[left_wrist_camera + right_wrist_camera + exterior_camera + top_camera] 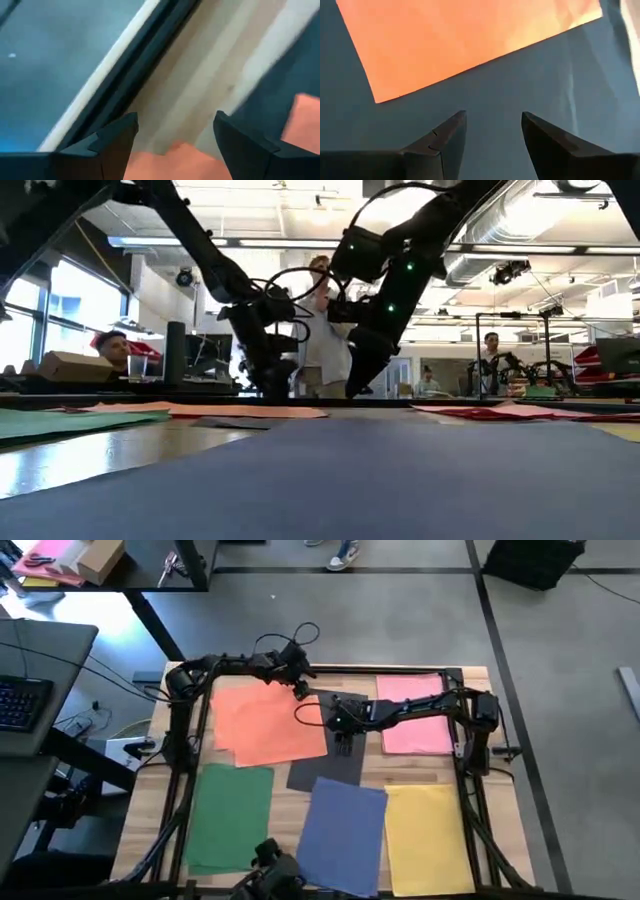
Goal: Organize paper
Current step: Adjust the black papers on the top middle of the table
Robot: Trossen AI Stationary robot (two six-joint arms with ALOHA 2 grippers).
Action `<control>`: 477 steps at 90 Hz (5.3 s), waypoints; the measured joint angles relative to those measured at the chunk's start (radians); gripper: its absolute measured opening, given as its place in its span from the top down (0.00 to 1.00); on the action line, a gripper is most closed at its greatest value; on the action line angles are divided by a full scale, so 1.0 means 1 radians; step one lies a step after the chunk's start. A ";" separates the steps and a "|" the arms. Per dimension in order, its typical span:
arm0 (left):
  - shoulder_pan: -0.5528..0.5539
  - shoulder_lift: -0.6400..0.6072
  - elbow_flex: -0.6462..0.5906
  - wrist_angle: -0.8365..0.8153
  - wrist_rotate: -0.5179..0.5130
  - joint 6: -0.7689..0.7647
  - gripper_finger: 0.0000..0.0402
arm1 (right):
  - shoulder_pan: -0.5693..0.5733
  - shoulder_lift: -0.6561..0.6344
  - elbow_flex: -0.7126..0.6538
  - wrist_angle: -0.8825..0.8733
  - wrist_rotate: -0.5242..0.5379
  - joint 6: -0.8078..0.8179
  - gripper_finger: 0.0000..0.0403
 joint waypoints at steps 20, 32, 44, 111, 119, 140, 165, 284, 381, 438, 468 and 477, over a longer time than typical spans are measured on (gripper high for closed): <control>-0.028 0.018 0.001 0.008 -0.023 0.050 0.38 | -0.005 0.007 0.000 0.026 -0.005 -0.021 0.56; -0.033 0.010 0.000 0.005 -0.035 0.053 0.38 | -0.009 0.007 -0.001 0.023 -0.005 -0.009 0.56; -0.032 -0.025 -0.003 -0.017 -0.006 0.052 0.38 | -0.010 0.007 -0.001 0.024 -0.005 -0.008 0.56; -0.066 0.024 0.000 -0.006 -0.033 0.060 0.38 | -0.035 0.007 -0.001 0.049 0.005 -0.016 0.56; -0.072 0.024 0.000 -0.012 -0.040 0.061 0.38 | -0.051 0.010 -0.001 0.053 0.006 -0.032 0.56; -0.086 0.025 0.000 -0.023 -0.058 0.072 0.38 | -0.114 0.031 -0.002 0.106 0.009 -0.106 0.56; -0.089 0.026 -0.001 -0.025 -0.063 0.087 0.38 | -0.139 -0.019 0.084 -0.046 0.018 -0.126 0.56; -0.098 0.027 -0.003 -0.027 -0.069 0.107 0.38 | -0.086 0.016 -0.013 -0.057 -0.035 0.009 0.56; -0.099 0.027 -0.003 -0.028 -0.069 0.122 0.38 | -0.372 0.038 0.015 -0.178 -0.114 -0.052 0.56; -0.099 0.027 -0.003 -0.029 -0.069 0.124 0.38 | -0.386 -0.016 0.041 -0.265 -0.235 -0.112 0.56; -0.099 0.027 -0.003 -0.028 -0.069 0.124 0.38 | 0.007 -0.085 -0.050 -0.305 -0.413 -0.035 0.56; -0.099 0.027 -0.003 -0.028 -0.069 0.124 0.38 | 0.114 -0.080 -0.088 -0.231 -0.397 0.007 0.56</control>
